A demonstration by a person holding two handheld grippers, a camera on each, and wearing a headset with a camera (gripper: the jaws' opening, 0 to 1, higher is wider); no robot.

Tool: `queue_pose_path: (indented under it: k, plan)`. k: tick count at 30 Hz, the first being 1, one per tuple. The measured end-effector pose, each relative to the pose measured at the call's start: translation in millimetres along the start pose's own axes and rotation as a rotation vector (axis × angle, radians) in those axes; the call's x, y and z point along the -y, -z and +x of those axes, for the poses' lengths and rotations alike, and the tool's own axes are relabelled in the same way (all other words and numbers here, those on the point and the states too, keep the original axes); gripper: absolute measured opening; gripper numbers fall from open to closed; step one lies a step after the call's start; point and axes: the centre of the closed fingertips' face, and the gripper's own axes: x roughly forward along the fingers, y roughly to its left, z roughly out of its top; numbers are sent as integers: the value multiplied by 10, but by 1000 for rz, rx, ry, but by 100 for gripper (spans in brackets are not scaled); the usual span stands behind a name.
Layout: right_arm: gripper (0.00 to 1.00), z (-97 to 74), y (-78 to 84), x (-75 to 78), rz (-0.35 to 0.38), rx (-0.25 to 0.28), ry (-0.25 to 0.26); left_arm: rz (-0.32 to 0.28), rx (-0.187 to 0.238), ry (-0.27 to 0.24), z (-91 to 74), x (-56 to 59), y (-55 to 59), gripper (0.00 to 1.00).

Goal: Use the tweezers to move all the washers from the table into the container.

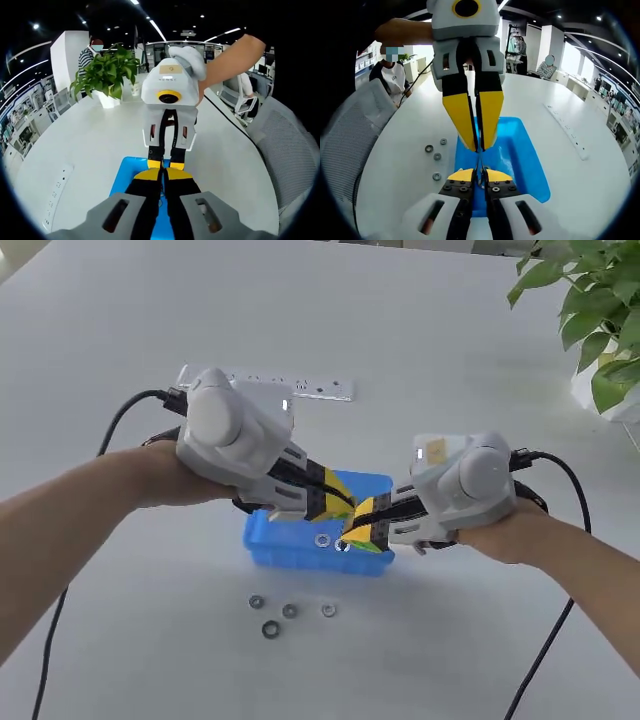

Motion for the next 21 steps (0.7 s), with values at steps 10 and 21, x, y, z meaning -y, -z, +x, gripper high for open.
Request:
queue_pose_path:
  k: [10, 21]
  plan:
    - [10, -5, 1, 11, -16, -16, 6, 2, -2, -5, 8, -11, -7, 5]
    - [14, -115, -40, 43, -2, -7, 29, -10, -5, -8, 3, -15, -1, 5]
